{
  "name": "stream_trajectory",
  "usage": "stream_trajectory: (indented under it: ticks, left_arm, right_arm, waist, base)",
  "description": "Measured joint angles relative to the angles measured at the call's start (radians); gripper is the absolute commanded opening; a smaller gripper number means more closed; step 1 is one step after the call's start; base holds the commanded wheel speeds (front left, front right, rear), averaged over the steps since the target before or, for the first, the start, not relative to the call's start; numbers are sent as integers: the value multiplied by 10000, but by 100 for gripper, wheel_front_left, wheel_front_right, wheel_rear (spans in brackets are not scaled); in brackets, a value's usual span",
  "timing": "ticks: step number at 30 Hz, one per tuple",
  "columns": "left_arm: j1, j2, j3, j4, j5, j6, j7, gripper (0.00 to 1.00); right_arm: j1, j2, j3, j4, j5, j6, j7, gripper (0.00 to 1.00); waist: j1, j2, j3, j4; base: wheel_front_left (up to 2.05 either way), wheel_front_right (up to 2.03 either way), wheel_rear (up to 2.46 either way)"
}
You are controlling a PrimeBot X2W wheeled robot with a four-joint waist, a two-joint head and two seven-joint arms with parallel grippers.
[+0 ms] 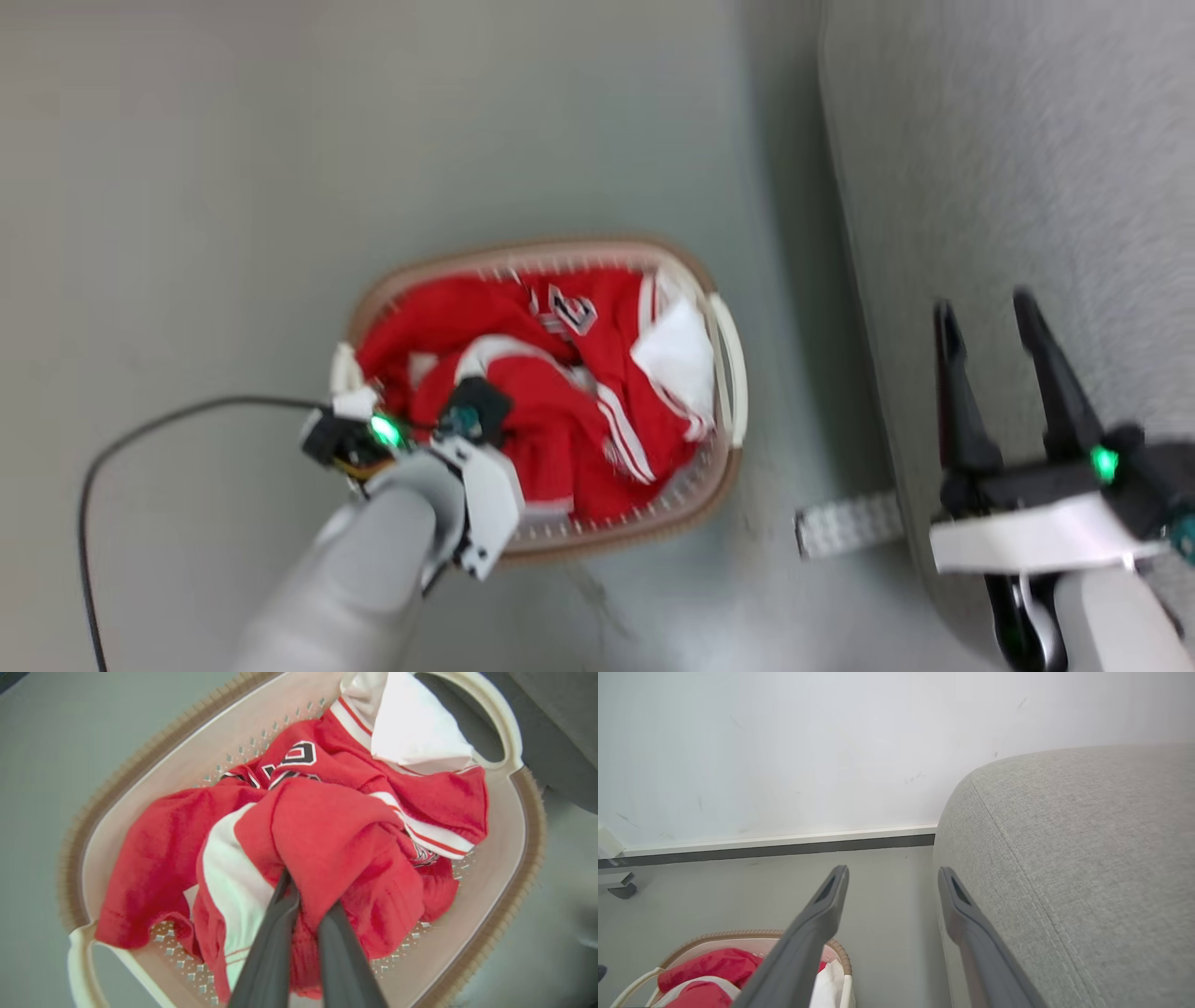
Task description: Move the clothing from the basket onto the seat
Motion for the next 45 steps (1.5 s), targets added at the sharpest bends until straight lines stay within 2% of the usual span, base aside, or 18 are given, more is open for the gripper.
stream_trajectory:
  ticks: [6, 11, 12, 13, 14, 23, 30, 36, 42, 45]
  left_arm:
    - [941, -107, -105, -596, -742, -165, -155, 0]
    - [1733, -130, -516, -2213, -1852, -211, -29, 0]
    - [1957, -134, -642, -2842, -2155, -140, 130, 0]
    - [1957, -134, -642, -2842, -2155, -140, 130, 0]
    - [2149, -136, -731, -3432, -2493, 31, 255, 0]
    - [2765, -25, -451, -5760, -3078, 713, 725, 0]
    - [2848, 531, 40, -7601, -3340, 1133, 1273, 0]
    - [2940, 1080, 293, -8786, -3463, 1394, 1789, 0]
    - [3166, 1396, 339, -9622, -3478, 1593, 2232, 0]
    - [3266, 1427, 301, -9867, -3534, 1651, 2337, 0]
  right_arm:
    - [1173, 0, -477, 347, -303, 0, 0, 100]
    - [1992, 0, -792, 464, -518, 0, 0, 100]
    - [2257, 2, -849, 474, -566, 0, 0, 100]
    - [2257, 2, -849, 474, -566, 0, 0, 100]
    - [2483, 2, -913, 479, -608, 0, 0, 100]
    - [3235, 0, -905, 385, -161, 0, 0, 100]
    - [3471, 2, -698, 199, -2, 0, 0, 100]
    - [3649, -4, -495, -33, -387, 0, 0, 100]
    - [3699, -17, 102, -491, -884, 0, 0, 100]
    - [3504, -293, 610, -698, -1018, 0, 0, 100]
  waist:
    - [-2, 0, -1772, 414]
    - [-3, 0, -3235, 852]
    - [-4, 0, -3775, 1045]
    - [-4, 0, -3775, 1045]
    - [-4, 0, -4282, 1241]
    - [-5, 0, -6125, 1974]
    - [-4, 0, -6913, 2307]
    - [-3, 0, -7273, 2334]
    - [-2, 0, -7369, 2271]
    - [-2, 0, -7352, 2259]
  base:
    - [0, 0, 0]
    - [0, 0, 0]
    - [0, 0, 0]
    - [0, 0, 0]
    - [0, 0, 0]
    - [0, 0, 0]
    - [0, 0, 0]
    - [0, 0, 0]
    - [0, 0, 0]
    - [0, 0, 0]
